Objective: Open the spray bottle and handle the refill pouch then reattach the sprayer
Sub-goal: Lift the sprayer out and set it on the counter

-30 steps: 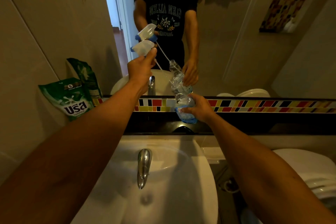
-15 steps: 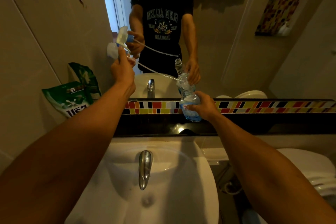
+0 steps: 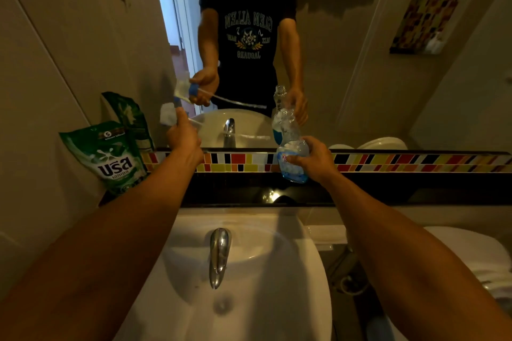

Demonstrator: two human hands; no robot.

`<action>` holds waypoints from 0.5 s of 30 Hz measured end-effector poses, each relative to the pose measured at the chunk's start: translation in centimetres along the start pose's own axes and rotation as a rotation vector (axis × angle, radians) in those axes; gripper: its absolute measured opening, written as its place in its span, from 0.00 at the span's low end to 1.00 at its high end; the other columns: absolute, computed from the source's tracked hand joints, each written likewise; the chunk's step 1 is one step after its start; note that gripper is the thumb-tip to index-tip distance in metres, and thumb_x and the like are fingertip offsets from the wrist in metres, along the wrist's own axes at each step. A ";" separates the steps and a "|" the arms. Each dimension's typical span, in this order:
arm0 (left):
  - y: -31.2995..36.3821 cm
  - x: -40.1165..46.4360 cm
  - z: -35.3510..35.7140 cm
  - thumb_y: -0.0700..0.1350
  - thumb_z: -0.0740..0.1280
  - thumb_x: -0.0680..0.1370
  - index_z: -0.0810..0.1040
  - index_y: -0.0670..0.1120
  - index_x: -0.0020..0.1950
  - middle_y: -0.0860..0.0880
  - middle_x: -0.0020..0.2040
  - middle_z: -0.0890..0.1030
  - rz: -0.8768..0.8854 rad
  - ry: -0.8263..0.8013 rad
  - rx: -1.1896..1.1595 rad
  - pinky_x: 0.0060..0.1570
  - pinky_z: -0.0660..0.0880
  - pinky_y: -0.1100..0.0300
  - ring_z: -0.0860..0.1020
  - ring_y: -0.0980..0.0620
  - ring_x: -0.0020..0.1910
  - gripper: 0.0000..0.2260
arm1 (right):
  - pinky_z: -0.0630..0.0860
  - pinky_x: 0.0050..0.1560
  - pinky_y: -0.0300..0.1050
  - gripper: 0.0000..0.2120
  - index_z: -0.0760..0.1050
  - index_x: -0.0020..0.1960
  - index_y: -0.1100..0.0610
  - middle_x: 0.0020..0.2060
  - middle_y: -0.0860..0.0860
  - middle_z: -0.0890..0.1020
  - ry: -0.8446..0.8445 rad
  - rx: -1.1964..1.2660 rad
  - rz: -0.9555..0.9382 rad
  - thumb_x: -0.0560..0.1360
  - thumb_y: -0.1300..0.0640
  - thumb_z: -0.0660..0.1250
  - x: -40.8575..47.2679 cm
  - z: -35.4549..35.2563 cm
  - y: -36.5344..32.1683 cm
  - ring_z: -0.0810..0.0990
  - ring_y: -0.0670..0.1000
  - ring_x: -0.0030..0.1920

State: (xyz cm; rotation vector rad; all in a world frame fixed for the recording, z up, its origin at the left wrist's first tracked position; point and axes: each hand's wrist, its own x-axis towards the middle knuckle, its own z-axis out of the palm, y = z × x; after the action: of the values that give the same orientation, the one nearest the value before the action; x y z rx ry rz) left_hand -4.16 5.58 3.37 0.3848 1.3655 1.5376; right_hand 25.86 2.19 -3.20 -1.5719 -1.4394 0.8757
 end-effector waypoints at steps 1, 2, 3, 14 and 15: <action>-1.0 0.3 -0.3 0.59 0.66 0.78 0.78 0.46 0.57 0.48 0.49 0.84 0.002 0.031 0.004 0.42 0.82 0.56 0.84 0.52 0.44 0.18 | 0.82 0.57 0.54 0.25 0.74 0.67 0.56 0.60 0.53 0.82 0.002 -0.008 0.005 0.73 0.60 0.78 0.1 -0.1 0.2 0.82 0.56 0.60; -1.9 0.5 -0.5 0.58 0.68 0.77 0.77 0.46 0.58 0.46 0.55 0.84 0.005 0.069 -0.001 0.50 0.82 0.53 0.84 0.49 0.50 0.18 | 0.82 0.58 0.56 0.25 0.74 0.67 0.56 0.60 0.53 0.82 0.002 -0.014 0.010 0.73 0.60 0.78 0.2 -0.2 0.4 0.82 0.57 0.61; -2.9 0.5 -0.7 0.57 0.70 0.76 0.77 0.46 0.59 0.46 0.57 0.83 -0.001 0.113 -0.002 0.53 0.81 0.52 0.83 0.48 0.51 0.19 | 0.82 0.59 0.58 0.26 0.74 0.68 0.56 0.61 0.54 0.82 0.001 -0.017 0.013 0.73 0.60 0.78 0.3 -0.2 0.5 0.82 0.57 0.61; -11.7 2.0 -0.8 0.58 0.77 0.69 0.74 0.44 0.66 0.48 0.47 0.74 -0.135 0.391 0.020 0.46 0.73 0.54 0.74 0.49 0.45 0.31 | 0.81 0.53 0.46 0.23 0.74 0.63 0.49 0.51 0.41 0.81 -0.072 -0.020 -0.049 0.72 0.57 0.79 1.9 0.2 1.8 0.82 0.47 0.55; -12.4 2.3 -0.9 0.58 0.76 0.70 0.74 0.44 0.67 0.48 0.48 0.75 -0.161 0.403 0.030 0.46 0.73 0.54 0.75 0.49 0.46 0.31 | 0.81 0.52 0.44 0.23 0.75 0.62 0.49 0.52 0.41 0.82 -0.077 -0.012 -0.060 0.71 0.57 0.79 2.1 0.2 1.8 0.82 0.47 0.55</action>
State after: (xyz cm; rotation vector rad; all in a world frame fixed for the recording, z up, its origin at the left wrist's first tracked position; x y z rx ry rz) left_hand -0.17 5.23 -8.62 -0.0232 1.6848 1.5124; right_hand 26.67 4.26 -4.90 -1.5100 -1.5409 0.9022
